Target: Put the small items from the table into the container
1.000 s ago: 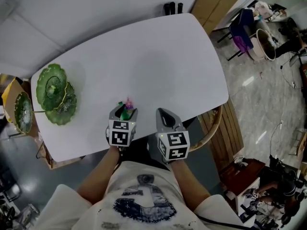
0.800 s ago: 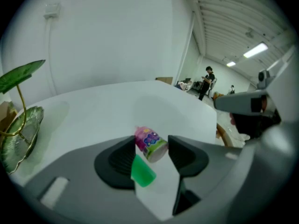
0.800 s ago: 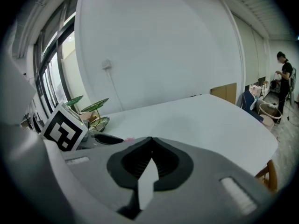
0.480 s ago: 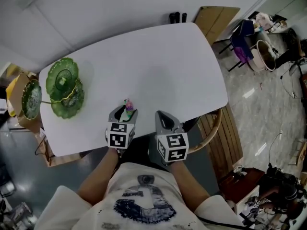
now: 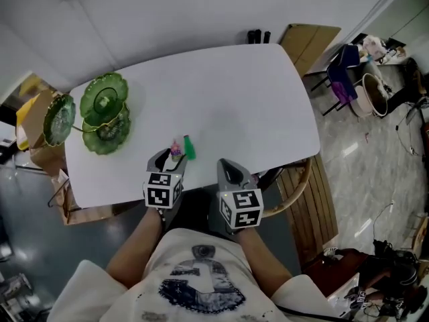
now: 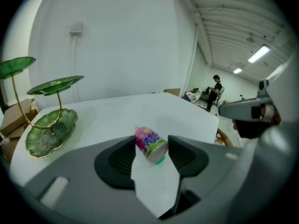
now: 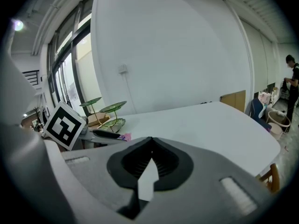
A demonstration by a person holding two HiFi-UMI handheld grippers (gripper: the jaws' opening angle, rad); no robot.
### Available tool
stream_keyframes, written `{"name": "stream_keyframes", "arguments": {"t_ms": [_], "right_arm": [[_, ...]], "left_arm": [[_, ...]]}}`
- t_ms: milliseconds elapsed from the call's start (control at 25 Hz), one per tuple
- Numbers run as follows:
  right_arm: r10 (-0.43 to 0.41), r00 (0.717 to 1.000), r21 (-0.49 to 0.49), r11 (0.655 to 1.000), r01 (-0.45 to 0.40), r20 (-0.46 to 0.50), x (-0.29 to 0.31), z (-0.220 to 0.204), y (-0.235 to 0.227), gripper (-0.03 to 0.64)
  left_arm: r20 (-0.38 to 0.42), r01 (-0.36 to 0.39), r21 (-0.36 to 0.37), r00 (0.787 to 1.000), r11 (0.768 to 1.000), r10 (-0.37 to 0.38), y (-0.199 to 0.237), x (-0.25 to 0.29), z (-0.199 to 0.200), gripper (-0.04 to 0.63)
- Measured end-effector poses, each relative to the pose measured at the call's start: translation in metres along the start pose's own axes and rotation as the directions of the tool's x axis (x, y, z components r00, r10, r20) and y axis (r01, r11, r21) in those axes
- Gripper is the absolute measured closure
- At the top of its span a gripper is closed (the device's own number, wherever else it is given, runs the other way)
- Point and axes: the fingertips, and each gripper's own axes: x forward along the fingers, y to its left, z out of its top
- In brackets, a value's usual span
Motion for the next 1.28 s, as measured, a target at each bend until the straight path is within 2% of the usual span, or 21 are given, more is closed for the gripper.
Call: {"name": "stream_keyframes", "arguments": {"t_ms": [440,880,1280], "right_arm": [[0.113,0.993,-0.044,0.993,-0.113,0.017,-0.006,0.003,0.046,0.617],[0.267,0.964,-0.084,0.960,-0.267,-0.005,0.023,0.013,0.107,0.617],[0.343,0.938,-0.086,0.934,-0.345,-0.046,0.063,0.015,0.154,0.617]], "left_arm": [[0.043,-0.122,-0.043,0.991,0.992,0.124,0.024,-0.061,-0.015,0.382],[0.064,-0.265,-0.121,0.959,0.957,0.274,0.076,-0.118,-0.024,0.382],[0.053,-0.331,-0.169,0.937,0.928,0.344,0.128,-0.144,-0.030,0.382]]}}
